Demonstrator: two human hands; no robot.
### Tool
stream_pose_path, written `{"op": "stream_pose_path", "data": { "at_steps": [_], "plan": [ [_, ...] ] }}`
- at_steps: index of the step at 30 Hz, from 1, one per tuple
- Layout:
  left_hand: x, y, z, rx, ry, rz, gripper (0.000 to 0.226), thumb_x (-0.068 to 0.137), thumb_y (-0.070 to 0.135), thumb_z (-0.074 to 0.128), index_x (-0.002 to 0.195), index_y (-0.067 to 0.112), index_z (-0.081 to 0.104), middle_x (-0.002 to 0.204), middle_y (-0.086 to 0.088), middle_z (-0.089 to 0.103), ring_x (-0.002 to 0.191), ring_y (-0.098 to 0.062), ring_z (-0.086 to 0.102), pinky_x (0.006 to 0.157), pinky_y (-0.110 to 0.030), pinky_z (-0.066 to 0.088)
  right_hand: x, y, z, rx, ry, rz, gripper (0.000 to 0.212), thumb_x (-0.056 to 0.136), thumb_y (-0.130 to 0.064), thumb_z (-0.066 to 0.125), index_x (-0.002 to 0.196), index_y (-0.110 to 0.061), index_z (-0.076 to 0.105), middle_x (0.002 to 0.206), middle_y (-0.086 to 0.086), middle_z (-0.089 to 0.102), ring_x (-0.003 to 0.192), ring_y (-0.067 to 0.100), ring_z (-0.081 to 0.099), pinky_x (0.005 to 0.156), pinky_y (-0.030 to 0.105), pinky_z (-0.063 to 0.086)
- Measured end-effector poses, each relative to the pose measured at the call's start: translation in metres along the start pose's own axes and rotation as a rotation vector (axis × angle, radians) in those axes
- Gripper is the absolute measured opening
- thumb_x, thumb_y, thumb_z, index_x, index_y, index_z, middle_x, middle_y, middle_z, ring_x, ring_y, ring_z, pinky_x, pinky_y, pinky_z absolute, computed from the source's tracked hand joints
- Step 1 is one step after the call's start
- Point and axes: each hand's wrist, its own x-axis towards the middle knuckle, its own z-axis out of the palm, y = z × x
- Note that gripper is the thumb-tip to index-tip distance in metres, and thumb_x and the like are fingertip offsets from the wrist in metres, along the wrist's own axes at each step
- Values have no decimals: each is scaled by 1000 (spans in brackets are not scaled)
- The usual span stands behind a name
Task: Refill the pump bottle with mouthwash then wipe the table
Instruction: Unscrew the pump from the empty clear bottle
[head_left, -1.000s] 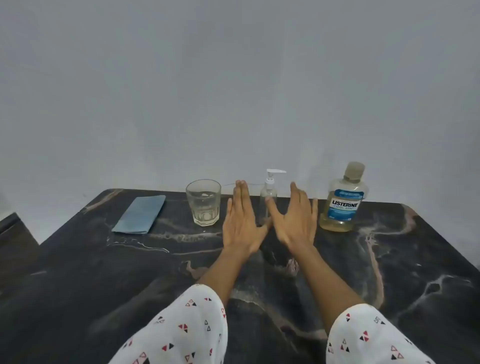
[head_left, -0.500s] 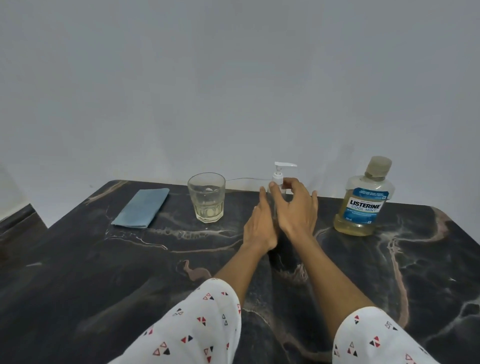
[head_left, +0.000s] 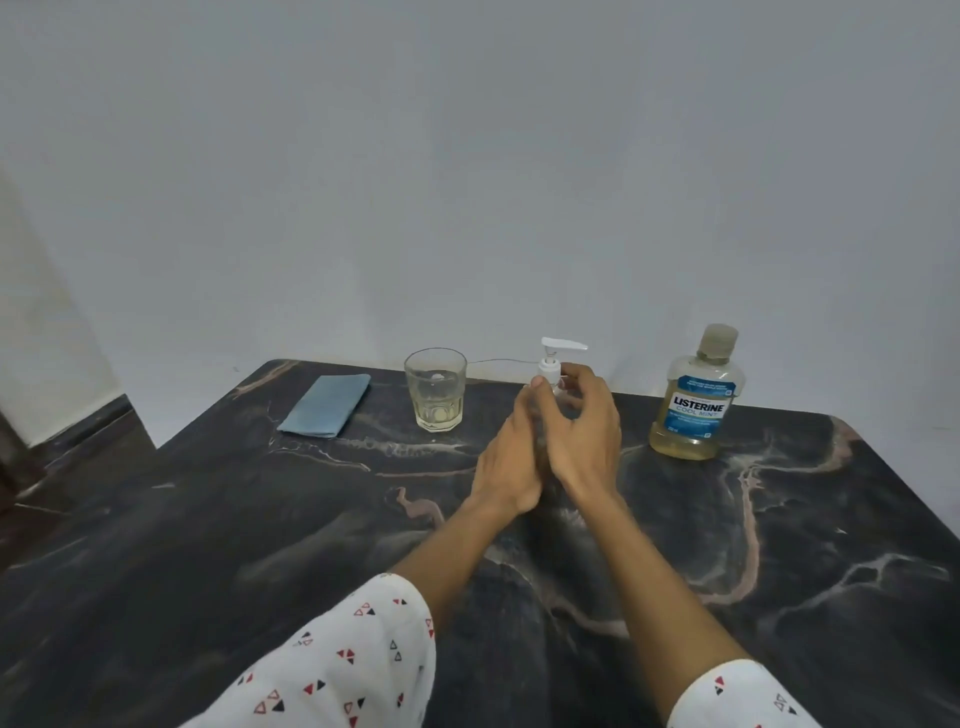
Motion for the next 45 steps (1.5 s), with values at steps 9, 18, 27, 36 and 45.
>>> {"op": "stream_pose_path", "data": {
  "at_steps": [9,18,27,36,45],
  "plan": [
    [-75,20,-35,23,6,87,56,93,36,46,137,41,12,128,3,57,108,-22,61,88,-46,51,-68,-46,-32,155,32,-9,27,88,-44,60,112,-33,56,108,-12,57,95,4,60,79,28,52],
    [-152,6,-53,-98,7,95,31,97,44,33,127,50,29,123,18,56,110,-7,58,94,-41,50,-146,-65,-28,181,42,16,26,88,-46,59,111,-33,57,105,-17,55,96,0,59,77,26,51],
    [-215,-8,-68,-103,42,37,50,85,64,30,128,38,36,118,21,52,109,0,52,89,-23,43,-217,-85,-14,176,57,15,22,87,-49,59,108,-41,57,103,-25,54,92,-8,58,74,23,53],
    [-252,-28,-91,-86,72,-5,51,79,64,35,121,35,35,108,23,43,97,2,49,79,-20,38,-262,-104,11,174,71,24,23,87,-48,61,107,-39,59,100,-25,55,89,-9,60,76,30,55],
    [-255,-41,-95,-101,109,-43,49,79,62,36,118,33,35,109,13,50,98,-4,53,78,-21,40,-268,-104,31,128,68,-18,27,87,-51,57,111,-38,58,100,-23,53,89,-8,59,73,30,55]
  ]
}}
